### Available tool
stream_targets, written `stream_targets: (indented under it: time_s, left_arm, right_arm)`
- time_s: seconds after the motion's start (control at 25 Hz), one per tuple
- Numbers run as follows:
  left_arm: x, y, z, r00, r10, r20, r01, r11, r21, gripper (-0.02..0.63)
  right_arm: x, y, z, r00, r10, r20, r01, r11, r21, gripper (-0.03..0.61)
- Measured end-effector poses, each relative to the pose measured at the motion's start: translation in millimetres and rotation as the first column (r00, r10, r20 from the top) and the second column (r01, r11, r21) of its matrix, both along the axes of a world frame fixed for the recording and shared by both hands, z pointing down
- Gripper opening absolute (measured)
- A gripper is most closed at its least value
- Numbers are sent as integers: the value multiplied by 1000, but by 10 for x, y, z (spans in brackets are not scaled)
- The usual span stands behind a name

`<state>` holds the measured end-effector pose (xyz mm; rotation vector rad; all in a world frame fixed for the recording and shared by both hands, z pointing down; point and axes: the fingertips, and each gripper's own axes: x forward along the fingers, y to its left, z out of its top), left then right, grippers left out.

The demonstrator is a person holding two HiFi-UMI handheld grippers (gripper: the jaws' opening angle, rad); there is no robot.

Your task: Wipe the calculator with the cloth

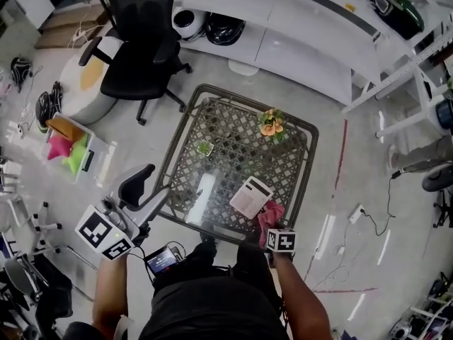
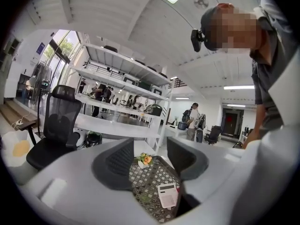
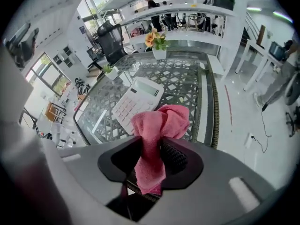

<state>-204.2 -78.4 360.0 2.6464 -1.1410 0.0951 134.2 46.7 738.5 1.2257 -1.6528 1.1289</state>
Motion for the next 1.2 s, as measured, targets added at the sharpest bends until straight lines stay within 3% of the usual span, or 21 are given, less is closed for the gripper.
stream_targets:
  time_s: [0.2, 0.36, 0.48, 0.64, 0.84, 0.92, 1.0, 1.08, 1.2]
  left_arm:
    - [58, 0, -119, 1000, 26, 8, -26, 999, 22, 239]
    - [98, 17, -221, 999, 44, 11, -44, 998, 39, 244]
    - [119, 31, -307, 999, 52, 12, -53, 997, 56, 246]
    - [138, 49, -405, 998, 56, 14, -57, 995, 81, 247]
    - [164, 62, -510, 998, 63, 8, -63, 992, 108, 247]
    - [151, 63, -545, 998, 64, 5, -64, 991, 114, 247]
    - [125, 53, -574, 998, 66, 1, -65, 991, 120, 247]
    - [98, 51, -590, 998, 64, -5, -63, 990, 123, 247]
    - [43, 206, -560, 999, 46, -14, -44, 994, 103, 247]
  right_arm:
    - [222, -175, -443, 994, 85, 70, -93, 989, 117, 160]
    - [379, -418, -1140, 970, 154, 187, -203, 937, 284, 170]
    - [482, -654, -1974, 947, 139, 291, -265, 848, 458, 169]
    - [574, -877, -3294, 939, -4, 345, -255, 666, 701, 169]
    - [564, -841, -4788, 957, -144, 251, -171, 418, 892, 170]
    - [488, -758, -5219, 964, -190, 184, -109, 345, 932, 178]
    - [430, -698, -5484, 978, -185, 97, -34, 319, 947, 178]
    - [442, -665, -5619, 992, -125, 25, 17, 325, 946, 178]
    - [478, -495, -5793, 996, -83, 29, -1, 316, 949, 178]
